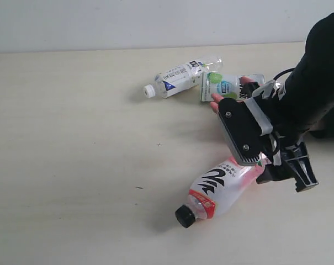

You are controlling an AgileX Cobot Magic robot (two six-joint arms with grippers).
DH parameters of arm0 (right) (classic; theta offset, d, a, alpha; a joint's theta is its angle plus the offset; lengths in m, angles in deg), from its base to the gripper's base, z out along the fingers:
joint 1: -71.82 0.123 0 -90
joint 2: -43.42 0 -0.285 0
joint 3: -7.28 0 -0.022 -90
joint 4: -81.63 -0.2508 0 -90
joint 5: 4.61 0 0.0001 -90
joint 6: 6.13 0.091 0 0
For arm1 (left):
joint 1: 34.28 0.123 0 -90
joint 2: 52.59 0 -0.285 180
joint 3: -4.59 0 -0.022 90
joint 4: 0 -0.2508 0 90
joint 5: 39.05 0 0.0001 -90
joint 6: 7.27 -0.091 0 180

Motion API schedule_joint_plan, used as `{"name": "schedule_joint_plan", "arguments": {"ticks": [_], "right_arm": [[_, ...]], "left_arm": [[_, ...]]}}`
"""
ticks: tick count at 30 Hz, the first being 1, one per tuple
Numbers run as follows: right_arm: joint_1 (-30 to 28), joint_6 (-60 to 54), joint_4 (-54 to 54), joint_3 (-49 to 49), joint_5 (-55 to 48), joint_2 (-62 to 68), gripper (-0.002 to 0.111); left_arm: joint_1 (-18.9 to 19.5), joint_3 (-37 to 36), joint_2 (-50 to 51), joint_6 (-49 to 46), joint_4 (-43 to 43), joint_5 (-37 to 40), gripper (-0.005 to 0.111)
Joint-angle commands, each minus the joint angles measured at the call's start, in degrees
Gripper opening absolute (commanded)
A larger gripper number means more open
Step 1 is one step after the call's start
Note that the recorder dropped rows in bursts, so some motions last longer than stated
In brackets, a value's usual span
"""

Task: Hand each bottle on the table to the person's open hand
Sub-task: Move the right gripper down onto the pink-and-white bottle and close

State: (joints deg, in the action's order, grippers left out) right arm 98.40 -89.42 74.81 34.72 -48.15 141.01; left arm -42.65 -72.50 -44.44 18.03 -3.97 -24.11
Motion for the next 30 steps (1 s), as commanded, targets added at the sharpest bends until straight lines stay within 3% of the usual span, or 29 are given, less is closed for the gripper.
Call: {"name": "schedule_joint_plan", "arguments": {"ticks": [1,6,26,30], "right_arm": [[0.11,-3.86,-1.87,0.93,3.08,0.14,0.076],[0.11,-10.25,-8.27,1.06,5.88,0.57,0.076],[0.11,-11.08,-6.71,1.42,8.27,9.56,0.075],[0.11,-9.02,-6.71,1.42,8.27,10.08,0.068]], "left_arm": [[-0.32,-0.13,-0.36,-0.18,-0.14,-0.25,0.000],[-0.32,-0.13,-0.36,-0.18,-0.14,-0.25,0.000],[-0.32,-0.13,-0.36,-0.18,-0.14,-0.25,0.000],[-0.32,-0.13,-0.36,-0.18,-0.14,-0.25,0.000]]}}
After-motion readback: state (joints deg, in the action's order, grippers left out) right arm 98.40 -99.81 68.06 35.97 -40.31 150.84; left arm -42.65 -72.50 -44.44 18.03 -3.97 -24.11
